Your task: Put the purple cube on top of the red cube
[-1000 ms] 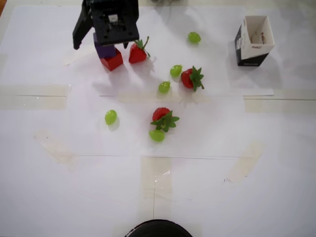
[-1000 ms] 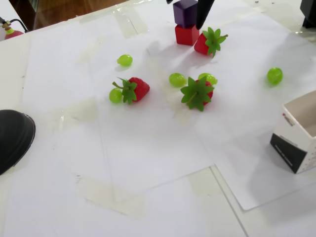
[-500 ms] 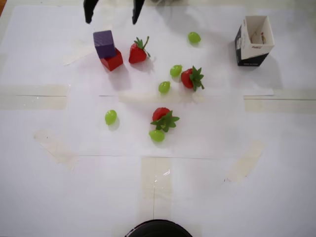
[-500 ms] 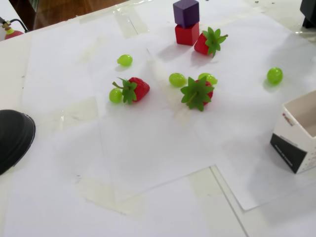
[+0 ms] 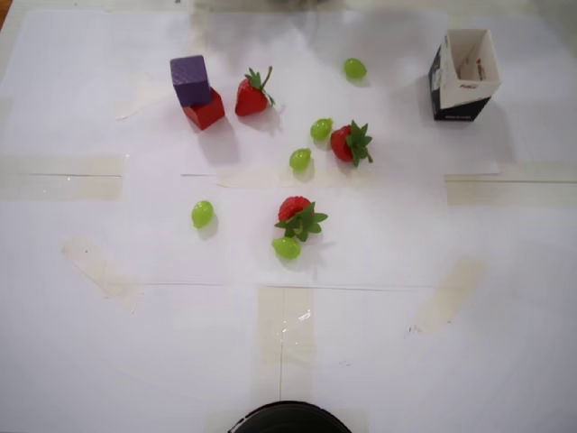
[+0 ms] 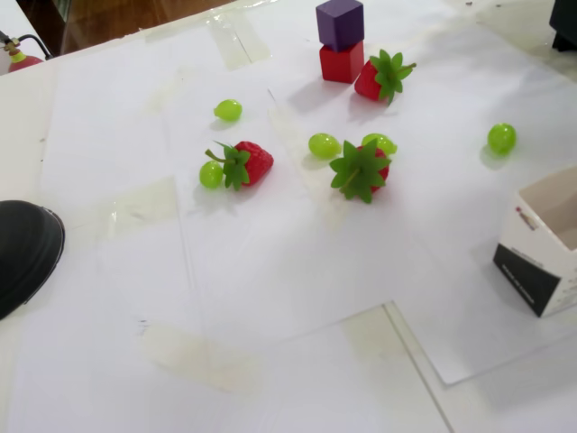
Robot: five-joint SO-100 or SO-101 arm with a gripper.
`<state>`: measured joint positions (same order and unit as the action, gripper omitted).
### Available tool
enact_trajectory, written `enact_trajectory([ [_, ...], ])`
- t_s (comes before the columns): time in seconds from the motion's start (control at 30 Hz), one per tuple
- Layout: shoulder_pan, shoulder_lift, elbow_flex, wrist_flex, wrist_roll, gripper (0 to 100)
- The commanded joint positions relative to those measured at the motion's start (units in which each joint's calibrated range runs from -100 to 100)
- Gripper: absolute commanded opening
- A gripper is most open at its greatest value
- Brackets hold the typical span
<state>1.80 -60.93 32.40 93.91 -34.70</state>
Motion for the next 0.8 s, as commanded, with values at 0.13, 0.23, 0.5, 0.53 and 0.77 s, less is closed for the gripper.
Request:
enact_trajectory([
  [0.13, -3.3, -7.9, 2.0, 3.3, 0.4, 0],
  [0.23, -5.2, -7.9, 3.1, 1.8, 0.1, 0],
  [0.5, -6.2, -7.8, 3.1, 2.2, -0.1, 0],
  [0.53, -6.1, -7.6, 3.1, 2.2, -0.1, 0],
  [0.77, -5.3, -7.4, 4.4, 1.2, 0.6, 0],
])
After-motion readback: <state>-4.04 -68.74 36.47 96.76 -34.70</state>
